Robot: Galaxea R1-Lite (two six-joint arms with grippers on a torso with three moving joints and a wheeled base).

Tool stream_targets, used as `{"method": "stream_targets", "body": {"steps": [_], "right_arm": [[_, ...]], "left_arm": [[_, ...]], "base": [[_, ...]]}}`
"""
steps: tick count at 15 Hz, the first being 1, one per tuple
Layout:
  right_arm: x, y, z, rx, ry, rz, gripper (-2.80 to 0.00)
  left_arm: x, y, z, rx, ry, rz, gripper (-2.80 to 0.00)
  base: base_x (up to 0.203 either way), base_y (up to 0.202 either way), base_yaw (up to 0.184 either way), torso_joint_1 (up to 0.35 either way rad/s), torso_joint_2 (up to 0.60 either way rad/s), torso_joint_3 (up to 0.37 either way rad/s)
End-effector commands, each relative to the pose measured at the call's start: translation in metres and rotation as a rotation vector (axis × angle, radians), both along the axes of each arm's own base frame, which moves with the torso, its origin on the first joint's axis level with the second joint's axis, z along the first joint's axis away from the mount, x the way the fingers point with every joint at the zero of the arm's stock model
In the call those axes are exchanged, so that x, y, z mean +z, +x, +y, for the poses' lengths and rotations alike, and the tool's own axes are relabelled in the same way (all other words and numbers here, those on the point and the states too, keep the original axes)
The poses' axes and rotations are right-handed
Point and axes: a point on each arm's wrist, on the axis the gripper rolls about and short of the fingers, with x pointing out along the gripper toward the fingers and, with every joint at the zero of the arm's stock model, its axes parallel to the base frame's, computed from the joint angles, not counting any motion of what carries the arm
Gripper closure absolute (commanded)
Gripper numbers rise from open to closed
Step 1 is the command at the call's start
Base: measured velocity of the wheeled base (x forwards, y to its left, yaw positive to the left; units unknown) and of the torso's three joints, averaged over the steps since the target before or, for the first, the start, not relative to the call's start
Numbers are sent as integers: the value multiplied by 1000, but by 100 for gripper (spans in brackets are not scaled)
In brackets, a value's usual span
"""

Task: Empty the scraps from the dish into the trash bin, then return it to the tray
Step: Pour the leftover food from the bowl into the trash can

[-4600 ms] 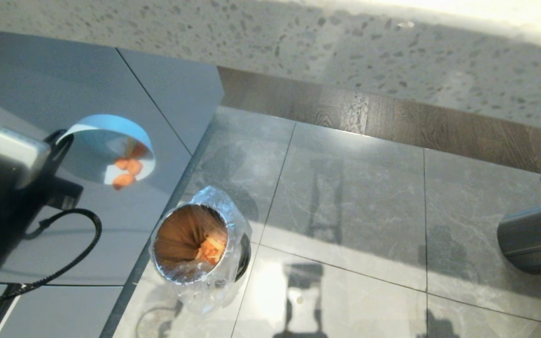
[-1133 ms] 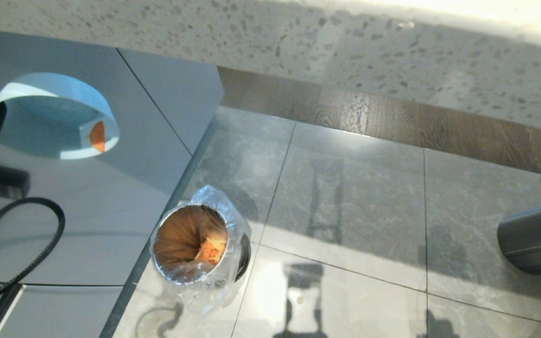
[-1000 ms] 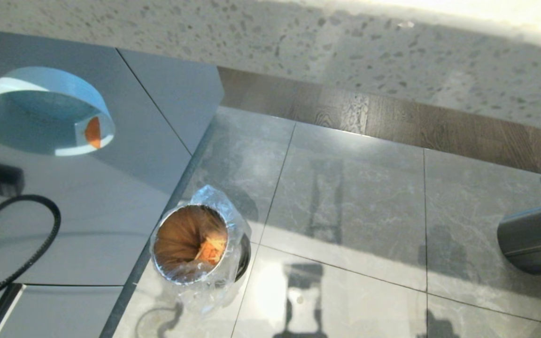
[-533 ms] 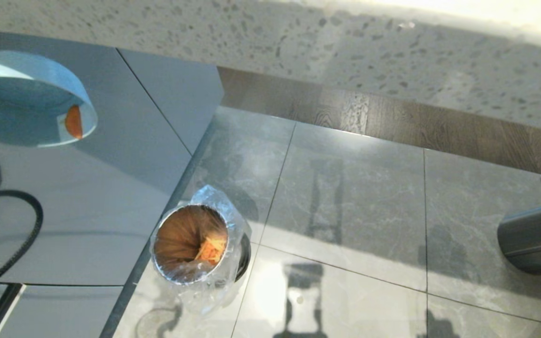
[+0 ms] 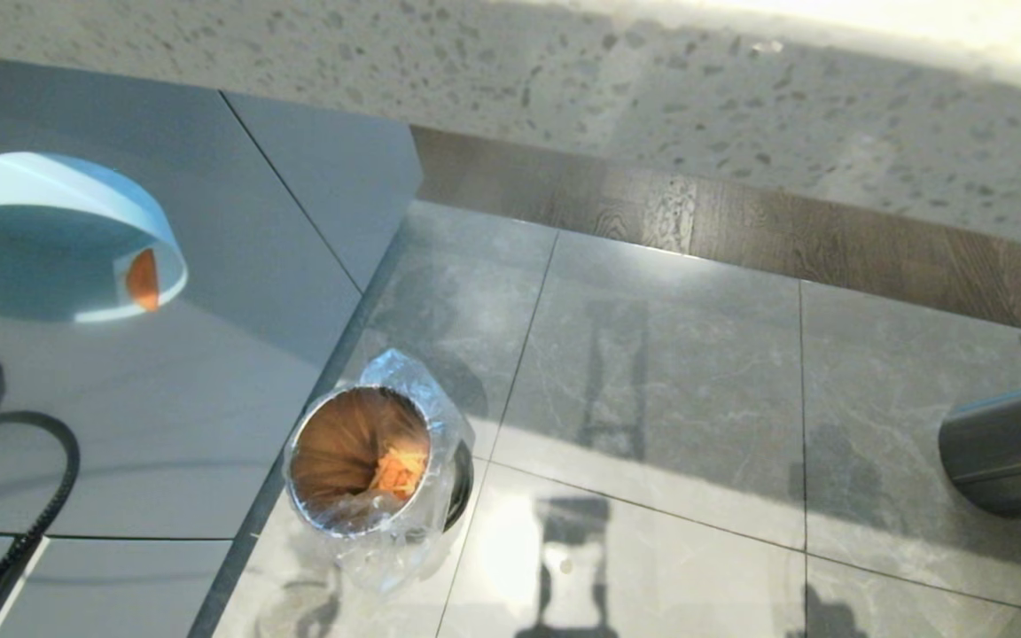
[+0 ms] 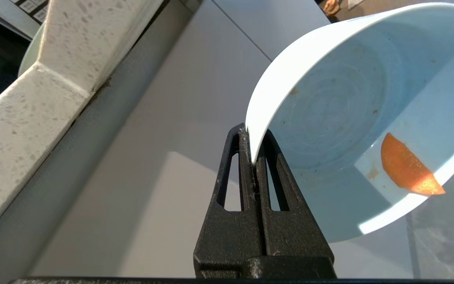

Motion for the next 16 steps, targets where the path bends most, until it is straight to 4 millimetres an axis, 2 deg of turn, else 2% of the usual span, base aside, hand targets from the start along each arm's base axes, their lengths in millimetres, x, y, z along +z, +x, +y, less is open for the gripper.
{"method": "stream_targets", "body": {"steps": [1, 3, 8, 13, 16], "right_arm": [[0, 0, 0, 0, 1, -1, 0], [0, 0, 0, 0, 1, 0, 0], [0, 0, 0, 0, 1, -1, 0], [0, 0, 0, 0, 1, -1, 0], [0, 0, 0, 0, 1, -1, 0]], "left_arm": [[-9, -1, 0, 4, 8, 18, 0], [-23, 13, -2, -3, 28, 109, 0], [-57, 66, -8, -59, 53, 329, 0], [-91, 101, 28, 82, -57, 489, 0], [-105, 133, 46, 104, -86, 525, 0]], "base": [[0, 0, 0, 0, 0, 0], [0, 0, 0, 0, 0, 0], [0, 0, 0, 0, 0, 0], [0, 0, 0, 0, 0, 0], [0, 0, 0, 0, 0, 0]]}}
